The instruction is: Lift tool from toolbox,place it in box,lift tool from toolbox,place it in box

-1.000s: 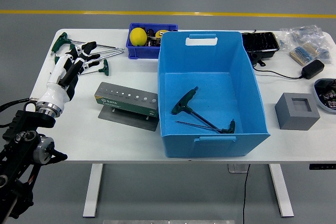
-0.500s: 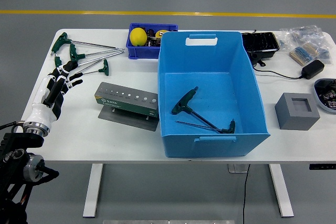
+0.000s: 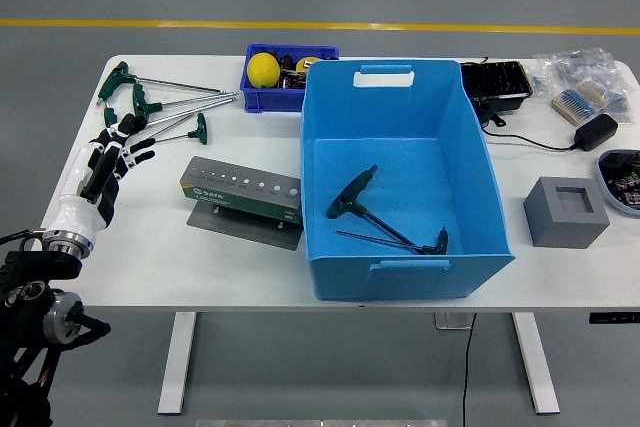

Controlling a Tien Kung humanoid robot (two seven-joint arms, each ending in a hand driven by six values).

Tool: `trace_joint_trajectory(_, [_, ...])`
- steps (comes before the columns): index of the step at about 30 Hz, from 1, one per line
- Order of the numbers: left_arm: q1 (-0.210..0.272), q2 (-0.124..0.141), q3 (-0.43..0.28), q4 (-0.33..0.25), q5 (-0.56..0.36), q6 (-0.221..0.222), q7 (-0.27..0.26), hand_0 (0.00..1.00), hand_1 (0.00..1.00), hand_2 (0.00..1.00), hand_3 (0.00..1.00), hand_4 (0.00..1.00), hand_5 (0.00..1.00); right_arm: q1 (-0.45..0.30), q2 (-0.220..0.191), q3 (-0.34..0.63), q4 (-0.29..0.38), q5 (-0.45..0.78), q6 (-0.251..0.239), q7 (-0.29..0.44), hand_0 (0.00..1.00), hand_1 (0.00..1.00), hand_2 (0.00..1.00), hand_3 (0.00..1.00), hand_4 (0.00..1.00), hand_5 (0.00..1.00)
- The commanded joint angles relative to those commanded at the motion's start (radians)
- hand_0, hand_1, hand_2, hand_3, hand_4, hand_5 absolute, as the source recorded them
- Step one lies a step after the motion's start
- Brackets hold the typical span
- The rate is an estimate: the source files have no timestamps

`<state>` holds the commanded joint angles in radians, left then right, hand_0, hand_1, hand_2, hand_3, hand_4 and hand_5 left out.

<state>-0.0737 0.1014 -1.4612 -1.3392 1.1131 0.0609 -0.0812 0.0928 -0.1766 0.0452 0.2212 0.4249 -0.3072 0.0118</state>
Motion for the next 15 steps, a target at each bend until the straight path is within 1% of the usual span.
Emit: trace_joint_trajectory(15, [0.001,-0.002,-0.013,-0.002,0.002,-0.003,0.001,0.726,0.750,0.869,0.764,0.903,0.782,0.002,-0.001,0.001,-0.001,-0.004,0.000,-0.001,0.696,0.665,0.727,0.557,0.791,0.690])
